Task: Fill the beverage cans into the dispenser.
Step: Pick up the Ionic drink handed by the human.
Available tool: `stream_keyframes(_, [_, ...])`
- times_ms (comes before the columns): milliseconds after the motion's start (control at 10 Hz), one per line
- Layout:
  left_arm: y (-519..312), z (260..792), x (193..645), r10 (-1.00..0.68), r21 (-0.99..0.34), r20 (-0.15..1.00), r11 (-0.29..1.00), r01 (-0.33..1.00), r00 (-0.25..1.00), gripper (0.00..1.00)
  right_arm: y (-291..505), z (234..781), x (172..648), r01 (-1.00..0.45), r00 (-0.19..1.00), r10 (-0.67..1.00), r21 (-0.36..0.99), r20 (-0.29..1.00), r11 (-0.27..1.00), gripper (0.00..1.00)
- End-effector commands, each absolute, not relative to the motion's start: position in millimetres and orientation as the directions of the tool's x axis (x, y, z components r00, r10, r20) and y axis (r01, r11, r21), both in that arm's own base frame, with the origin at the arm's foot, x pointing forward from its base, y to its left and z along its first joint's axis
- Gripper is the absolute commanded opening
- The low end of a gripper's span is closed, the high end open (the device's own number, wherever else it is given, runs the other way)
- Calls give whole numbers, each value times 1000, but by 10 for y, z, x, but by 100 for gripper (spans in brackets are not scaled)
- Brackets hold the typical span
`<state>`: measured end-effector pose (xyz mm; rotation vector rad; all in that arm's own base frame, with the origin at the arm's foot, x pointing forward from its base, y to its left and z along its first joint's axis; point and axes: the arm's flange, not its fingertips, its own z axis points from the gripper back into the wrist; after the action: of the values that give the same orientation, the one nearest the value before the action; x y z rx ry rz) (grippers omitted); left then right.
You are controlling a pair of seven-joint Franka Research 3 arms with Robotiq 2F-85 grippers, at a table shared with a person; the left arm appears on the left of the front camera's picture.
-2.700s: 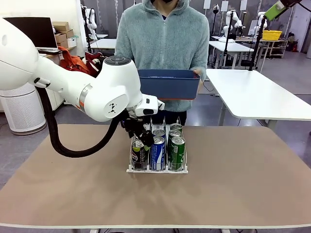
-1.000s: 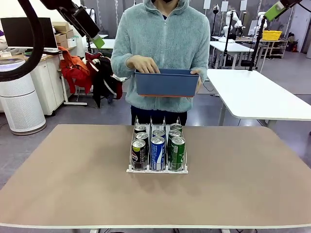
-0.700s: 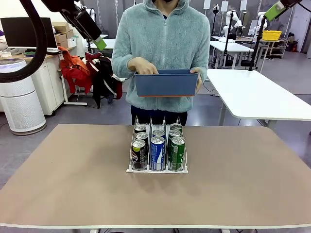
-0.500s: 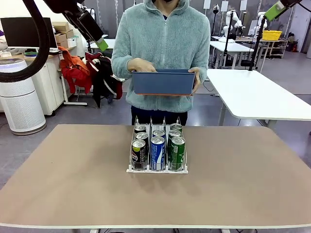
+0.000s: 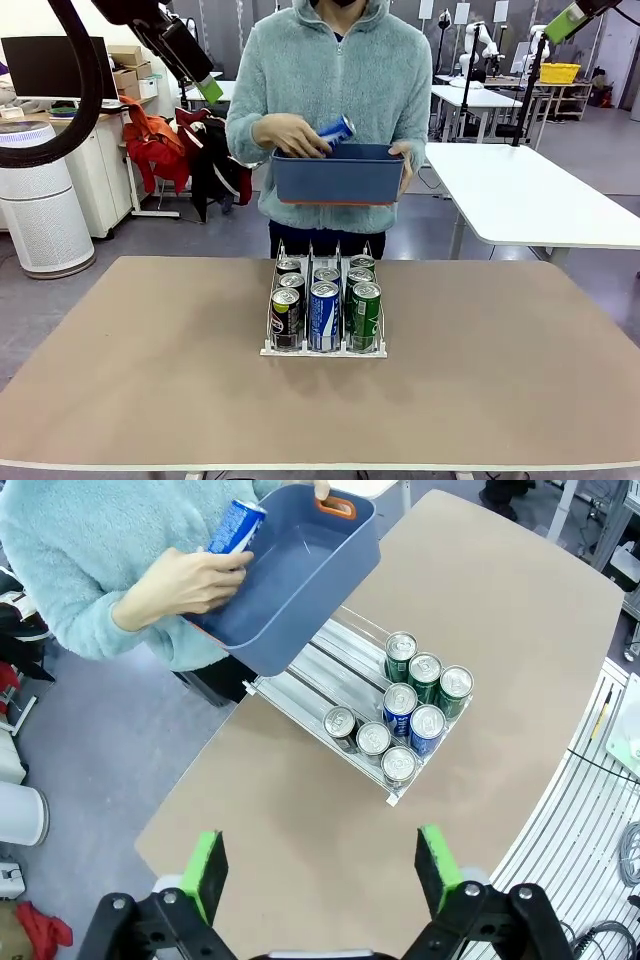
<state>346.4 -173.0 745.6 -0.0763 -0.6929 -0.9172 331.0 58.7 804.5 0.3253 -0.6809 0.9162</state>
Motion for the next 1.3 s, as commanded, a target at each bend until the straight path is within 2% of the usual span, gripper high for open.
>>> stream_keyframes(0, [-1710,7454,3463,-713,230,578,609,759,396,100,603,8010,3276,-810,428,614,-20,663,586,100])
stream_keyframes(1200, [-1710,7454,3463,-713,230,578,609,759,396,100,603,8010,3276,-810,428,614,-20,663,586,100])
